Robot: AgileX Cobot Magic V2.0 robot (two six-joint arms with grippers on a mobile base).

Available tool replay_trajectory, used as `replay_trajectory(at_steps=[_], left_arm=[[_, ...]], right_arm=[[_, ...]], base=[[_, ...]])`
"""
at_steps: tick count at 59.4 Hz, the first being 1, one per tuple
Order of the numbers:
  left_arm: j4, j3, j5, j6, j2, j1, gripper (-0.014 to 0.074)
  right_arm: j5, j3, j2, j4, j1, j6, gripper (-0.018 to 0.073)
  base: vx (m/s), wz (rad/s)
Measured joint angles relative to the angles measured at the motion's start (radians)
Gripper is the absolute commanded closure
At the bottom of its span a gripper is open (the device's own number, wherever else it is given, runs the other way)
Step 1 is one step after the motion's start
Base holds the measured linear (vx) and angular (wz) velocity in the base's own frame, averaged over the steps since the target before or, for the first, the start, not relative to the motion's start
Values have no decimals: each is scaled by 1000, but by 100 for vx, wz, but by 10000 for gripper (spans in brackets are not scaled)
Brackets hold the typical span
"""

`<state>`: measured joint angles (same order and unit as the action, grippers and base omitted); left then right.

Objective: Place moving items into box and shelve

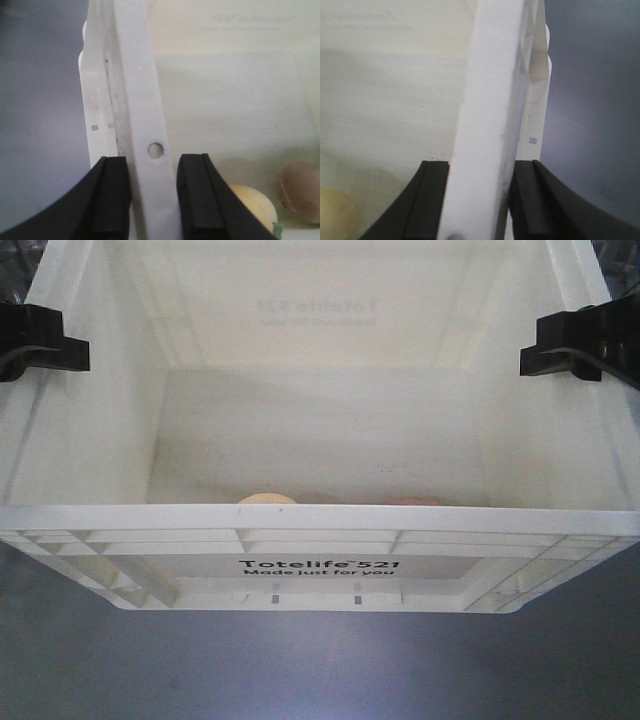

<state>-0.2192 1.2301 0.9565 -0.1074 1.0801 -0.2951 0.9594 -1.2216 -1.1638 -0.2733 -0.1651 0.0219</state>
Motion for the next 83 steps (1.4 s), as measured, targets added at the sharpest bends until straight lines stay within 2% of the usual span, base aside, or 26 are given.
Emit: replay_trajectory(at_steps=[39,83], left_arm=[[0,0,0,0,0,0,603],[0,0,0,-2,0,0,603]], right_arm=[[2,0,0,1,0,0,565],[2,0,0,1,0,0,565]], base=[[38,-46],[41,-22]])
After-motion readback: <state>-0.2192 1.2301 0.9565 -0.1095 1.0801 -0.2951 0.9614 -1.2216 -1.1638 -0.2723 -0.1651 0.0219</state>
